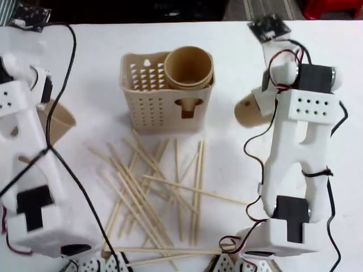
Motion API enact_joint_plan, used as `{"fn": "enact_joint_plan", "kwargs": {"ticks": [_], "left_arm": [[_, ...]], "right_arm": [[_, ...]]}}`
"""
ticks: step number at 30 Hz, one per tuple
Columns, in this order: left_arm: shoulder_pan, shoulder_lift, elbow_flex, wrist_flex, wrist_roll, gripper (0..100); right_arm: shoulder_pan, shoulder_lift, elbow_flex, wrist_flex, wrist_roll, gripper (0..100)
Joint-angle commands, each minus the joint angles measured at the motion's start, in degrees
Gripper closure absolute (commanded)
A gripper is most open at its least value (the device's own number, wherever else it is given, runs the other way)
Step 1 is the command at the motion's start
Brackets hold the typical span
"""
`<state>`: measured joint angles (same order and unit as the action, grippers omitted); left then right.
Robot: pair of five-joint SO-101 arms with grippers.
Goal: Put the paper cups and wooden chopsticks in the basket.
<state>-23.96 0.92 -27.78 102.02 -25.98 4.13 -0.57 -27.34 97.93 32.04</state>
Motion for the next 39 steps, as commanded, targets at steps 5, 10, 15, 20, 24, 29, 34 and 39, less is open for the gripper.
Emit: {"fn": "enact_joint_plan", "kwargs": {"ticks": [5,10,15,20,24,29,34,39], "left_arm": [[4.4,-16.4,16.2,-6.6,-0.4,98],[6.5,-24.9,28.2,-12.2,-0.4,98],[8.1,-29.8,36.4,-15.6,-0.4,98],[8.0,-31.4,38.2,-15.2,-0.4,98],[7.8,-31.4,38.3,-15.0,-0.4,98],[8.1,-31.4,38.3,-13.8,-0.4,98],[8.1,-31.4,38.3,-13.9,-0.4,98],[8.2,-31.4,37.9,-13.9,-0.4,98]], "right_arm": [[-3.7,-8.4,-14.1,0.4,0.4,98.1],[-9.3,-13.4,-19.7,0.2,0.4,98.1],[-16.7,-14.2,-22.2,-0.3,0.4,98.1],[-21.8,-12.5,-18.5,-3.9,0.5,98.1],[-22.7,-8.3,-17.2,-4.1,2.8,98.1],[-22.7,-5.1,-17.6,-1.2,7.4,98.1],[-22.9,-3.8,-16.3,0.0,9.7,94.3],[-22.6,-3.7,-16.0,0.1,6.7,72.4]]}}
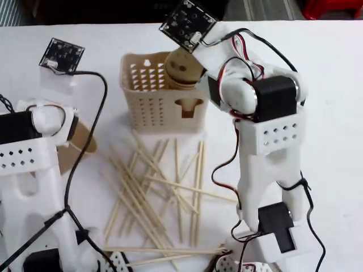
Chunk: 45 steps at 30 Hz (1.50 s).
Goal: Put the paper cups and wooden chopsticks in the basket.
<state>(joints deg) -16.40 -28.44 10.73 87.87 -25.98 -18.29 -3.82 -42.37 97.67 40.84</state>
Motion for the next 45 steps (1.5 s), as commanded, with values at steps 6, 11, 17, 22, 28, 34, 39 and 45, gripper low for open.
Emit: {"fn": "enact_joint_plan", "kwargs": {"ticks": [6,11,17,22,28,34,39,45], "left_arm": [[1.6,-4.4,-2.1,-0.1,-0.4,98],[4.7,-9.8,-6.1,-0.1,3.3,98],[9.9,-12.4,-12.8,-0.3,11.4,98],[14.8,-12.4,-20.6,-2.6,16.4,98],[20.6,-12.4,-24.2,-12.5,22.5,98],[30.9,-12.3,-24.1,-21.7,23.7,98],[39.6,-12.3,-24.0,-29.4,23.8,98],[46.3,-12.2,-16.4,-42.1,23.6,98]], "right_arm": [[-0.1,-9.5,-4.0,0.4,-7.1,69.7],[-0.1,-15.0,-3.3,0.3,-6.9,80.9],[4.5,-15.3,4.0,0.4,-7.2,97.4],[14.9,-16.3,13.3,0.0,-12.8,98.1],[25.5,-18.3,23.7,-2.2,-22.5,98.1],[32.0,-18.1,43.8,-14.3,-30.4,98.1],[33.9,-18.3,62.7,-34.9,-36.2,98.1],[34.3,-17.9,73.3,-47.7,-36.9,98.1]]}}
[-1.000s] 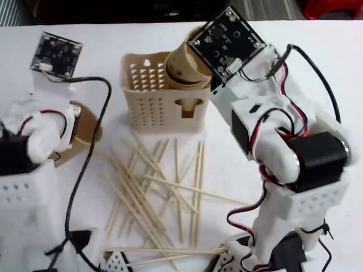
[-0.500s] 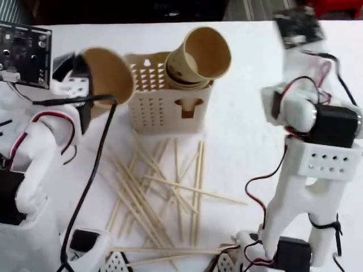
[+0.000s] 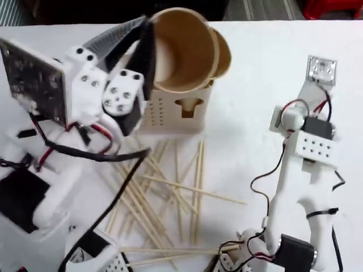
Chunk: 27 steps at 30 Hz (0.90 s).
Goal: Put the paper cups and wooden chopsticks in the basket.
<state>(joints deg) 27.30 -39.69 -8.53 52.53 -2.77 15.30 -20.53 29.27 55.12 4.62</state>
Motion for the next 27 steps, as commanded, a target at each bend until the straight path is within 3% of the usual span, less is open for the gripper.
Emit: {"fn": "enact_joint_plan", "kwargs": {"ticks": [1,8,17,27], "left_arm": [[3.0,-0.9,4.9,-9.3,0.4,98],[7.0,-0.9,14.0,-22.8,0.4,98],[8.5,10.5,11.4,-26.1,0.4,98],[-1.9,20.3,7.7,-25.8,0.4,98]], "right_arm": [[0.9,-1.2,2.4,-6.2,-0.7,98.1],[0.7,-1.2,6.4,-10.2,-0.7,98.1],[0.7,-1.7,8.0,-10.7,-0.7,98.1],[0.7,-1.7,8.0,-10.6,-0.7,98.1]]}}
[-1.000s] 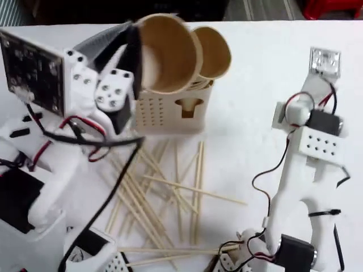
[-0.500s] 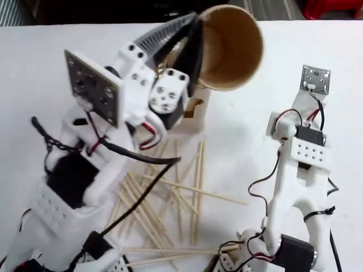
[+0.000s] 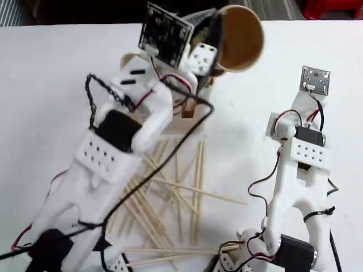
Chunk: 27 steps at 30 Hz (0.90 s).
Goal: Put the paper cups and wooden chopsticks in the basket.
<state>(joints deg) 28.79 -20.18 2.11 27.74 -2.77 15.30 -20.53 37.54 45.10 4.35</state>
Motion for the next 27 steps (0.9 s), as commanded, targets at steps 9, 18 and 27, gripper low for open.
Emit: {"fn": "enact_joint_plan", "kwargs": {"ticks": [9,18,27], "left_arm": [[-7.7,2.9,-3.2,5.2,0.3,94],[-11.8,2.9,-3.4,14.9,0.6,80],[-13.1,3.1,-3.5,14.9,0.7,84]], "right_arm": [[0.7,-1.7,-0.3,-0.5,-0.4,98.1],[0.6,-1.7,-0.2,-0.4,-0.4,98.1],[0.6,-1.6,-0.2,-0.4,-0.4,98.1]]}}
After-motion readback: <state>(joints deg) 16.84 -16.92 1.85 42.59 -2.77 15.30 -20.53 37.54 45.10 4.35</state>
